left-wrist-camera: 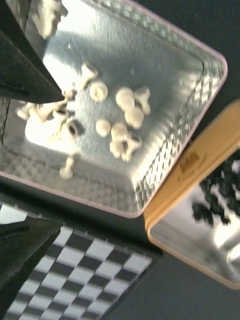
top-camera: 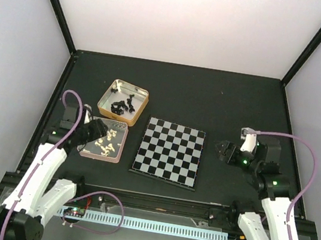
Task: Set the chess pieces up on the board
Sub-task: Pick up the chess piece from the storage box.
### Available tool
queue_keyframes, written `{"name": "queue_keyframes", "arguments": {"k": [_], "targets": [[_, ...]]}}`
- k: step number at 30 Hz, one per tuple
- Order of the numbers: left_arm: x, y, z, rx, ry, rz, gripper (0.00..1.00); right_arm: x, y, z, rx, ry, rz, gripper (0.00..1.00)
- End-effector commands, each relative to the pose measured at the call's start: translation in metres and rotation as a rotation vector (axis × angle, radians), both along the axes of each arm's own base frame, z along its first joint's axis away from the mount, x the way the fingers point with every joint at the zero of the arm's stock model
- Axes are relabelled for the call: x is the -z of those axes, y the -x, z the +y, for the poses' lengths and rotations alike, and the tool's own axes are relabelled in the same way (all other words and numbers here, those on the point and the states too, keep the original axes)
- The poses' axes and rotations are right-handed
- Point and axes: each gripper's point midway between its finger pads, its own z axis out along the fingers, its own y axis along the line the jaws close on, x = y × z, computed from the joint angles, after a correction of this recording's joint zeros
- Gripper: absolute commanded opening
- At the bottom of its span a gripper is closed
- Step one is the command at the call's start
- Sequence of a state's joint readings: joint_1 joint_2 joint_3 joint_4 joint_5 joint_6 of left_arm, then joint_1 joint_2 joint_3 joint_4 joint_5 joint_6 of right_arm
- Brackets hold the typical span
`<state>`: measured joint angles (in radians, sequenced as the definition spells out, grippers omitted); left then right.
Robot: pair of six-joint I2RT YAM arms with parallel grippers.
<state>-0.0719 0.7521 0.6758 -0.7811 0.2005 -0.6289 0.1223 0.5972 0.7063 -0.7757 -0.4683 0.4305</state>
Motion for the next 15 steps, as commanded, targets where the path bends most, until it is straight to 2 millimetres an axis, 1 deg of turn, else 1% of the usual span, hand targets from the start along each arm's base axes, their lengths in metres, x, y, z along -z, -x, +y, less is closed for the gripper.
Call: {"name": "queue_keyframes", "arguments": {"k": [1,2,5,8,10,15], "targets": [[0.023,0.003,0.029,-0.108,-0.13,0.101,0.6,0.017,-0.013,0.006,0.005,0.043,0.045,0.77],[0.026,0.0,0.029,-0.104,-0.131,0.103,0.55,0.021,-0.016,0.008,0.01,0.061,0.062,0.73],[0.033,-0.011,0.031,-0.109,-0.148,0.114,0.47,0.032,-0.026,0.01,0.049,0.124,0.104,0.65],[0.042,-0.023,0.031,-0.101,-0.159,0.137,0.45,0.042,-0.034,0.021,0.04,0.135,0.132,0.58],[0.05,-0.03,0.03,-0.089,-0.172,0.182,0.44,0.051,-0.038,0.026,0.03,0.159,0.161,0.58],[0.062,-0.044,0.035,-0.081,-0.22,0.232,0.42,0.073,-0.04,0.039,-0.037,0.218,0.21,0.63]]}}
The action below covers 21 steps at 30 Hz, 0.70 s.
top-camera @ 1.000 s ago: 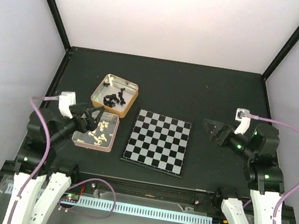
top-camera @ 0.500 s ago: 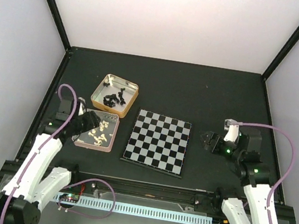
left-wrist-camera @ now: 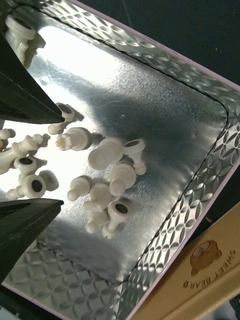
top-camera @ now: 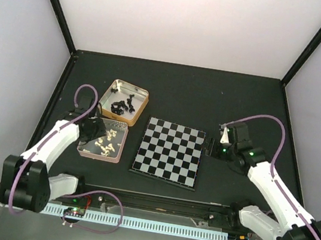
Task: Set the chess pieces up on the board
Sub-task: Pick up the chess piece from the storage box.
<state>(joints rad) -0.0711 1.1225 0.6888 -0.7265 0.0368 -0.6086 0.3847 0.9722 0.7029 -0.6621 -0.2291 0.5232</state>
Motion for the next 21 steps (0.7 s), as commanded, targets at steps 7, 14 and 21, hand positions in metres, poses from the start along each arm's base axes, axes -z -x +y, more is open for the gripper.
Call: {"name": "queue_keyframes", "arguments": {"k": [7,14,21], "targets": [[0.007,-0.032,0.011,0.006,-0.072,-0.006,0.24,0.005,-0.009,0.024,-0.097,0.062,-0.029,0.6],[0.02,-0.039,0.016,0.008,-0.107,0.036,0.18,0.005,-0.009,0.029,-0.104,0.06,-0.025,0.57],[0.018,-0.04,0.02,0.014,-0.13,0.044,0.02,0.002,-0.009,0.029,-0.104,0.054,-0.034,0.54]]}}
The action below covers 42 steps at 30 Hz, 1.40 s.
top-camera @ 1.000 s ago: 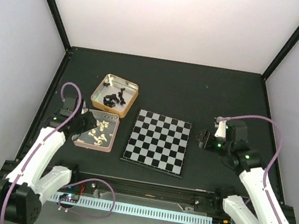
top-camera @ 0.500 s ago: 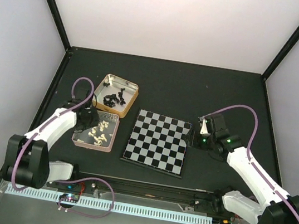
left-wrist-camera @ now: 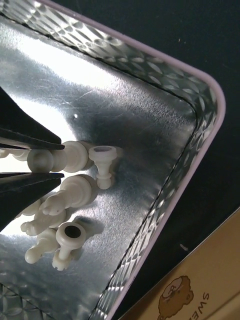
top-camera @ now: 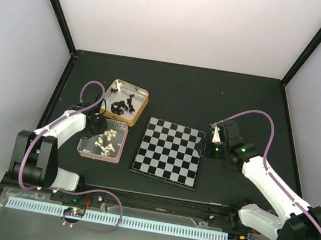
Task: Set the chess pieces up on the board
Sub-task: Pick up the chess piece from the storage box, then move the chessboard to the center of the board.
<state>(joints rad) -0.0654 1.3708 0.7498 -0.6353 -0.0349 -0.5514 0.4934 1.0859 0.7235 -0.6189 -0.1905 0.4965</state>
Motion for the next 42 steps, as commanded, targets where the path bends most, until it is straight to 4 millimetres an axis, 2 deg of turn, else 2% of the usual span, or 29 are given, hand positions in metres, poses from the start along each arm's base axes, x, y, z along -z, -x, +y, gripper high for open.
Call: {"name": "queue_keyframes", "arguments": {"k": [1,5,6,10,17,21,24,29,31,37,42], "targets": [[-0.018,-0.012,0.008,-0.004,-0.039,-0.052,0.02,-0.016,-0.009,0.004,0.002,-0.015,-0.06,0.54],[-0.035,-0.007,0.008,0.013,-0.042,-0.076,0.02,-0.023,-0.006,0.014,-0.049,-0.053,-0.076,0.54],[-0.046,-0.006,0.006,0.026,-0.034,-0.103,0.01,-0.025,-0.003,0.018,-0.073,-0.062,-0.079,0.54],[-0.073,-0.002,-0.01,0.101,0.036,-0.17,0.02,-0.028,0.011,0.037,-0.164,-0.09,-0.079,0.54],[-0.113,0.008,-0.076,0.34,0.261,-0.273,0.01,-0.017,0.047,0.072,-0.322,-0.107,-0.046,0.58],[-0.124,0.015,-0.11,0.447,0.344,-0.292,0.02,-0.006,0.083,0.094,-0.484,-0.122,-0.015,0.58],[-0.128,0.018,-0.129,0.506,0.375,-0.296,0.02,0.007,0.111,0.102,-0.582,-0.116,0.029,0.58],[-0.121,0.025,-0.157,0.583,0.421,-0.279,0.02,0.032,0.152,0.106,-0.701,-0.1,0.129,0.63],[-0.115,0.028,-0.166,0.609,0.432,-0.261,0.02,0.041,0.161,0.106,-0.72,-0.087,0.154,0.65],[-0.106,0.034,-0.189,0.672,0.447,-0.221,0.02,0.059,0.17,0.111,-0.742,-0.068,0.199,0.66],[-0.097,0.041,-0.204,0.708,0.457,-0.188,0.02,0.077,0.162,0.112,-0.704,-0.015,0.21,0.67]]}}
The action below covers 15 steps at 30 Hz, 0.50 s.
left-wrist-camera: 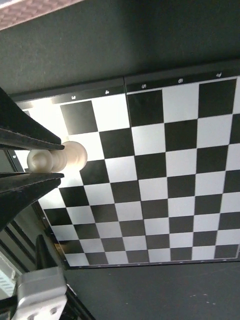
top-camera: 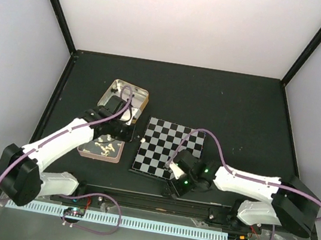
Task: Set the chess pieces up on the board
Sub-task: Move the chessboard to the center of the board.
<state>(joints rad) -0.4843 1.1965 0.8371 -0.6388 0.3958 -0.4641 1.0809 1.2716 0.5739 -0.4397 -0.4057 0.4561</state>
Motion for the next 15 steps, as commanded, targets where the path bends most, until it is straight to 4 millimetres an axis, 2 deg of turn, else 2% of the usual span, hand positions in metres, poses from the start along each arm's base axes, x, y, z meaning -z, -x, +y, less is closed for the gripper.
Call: {"name": "queue_keyframes", "arguments": {"k": [1,9,15], "targets": [[-0.005,0.0,-0.02,0.038,0.035,-0.005,0.02,0.01,-0.009,0.007,0.032,0.013,-0.025,0.67],[0.014,0.006,-0.03,0.045,-0.087,0.046,0.02,0.018,-0.042,0.015,0.13,0.062,-0.136,0.66],[0.023,0.015,-0.051,0.091,-0.134,0.088,0.02,0.012,-0.066,0.034,0.167,0.028,-0.215,0.64]]}}
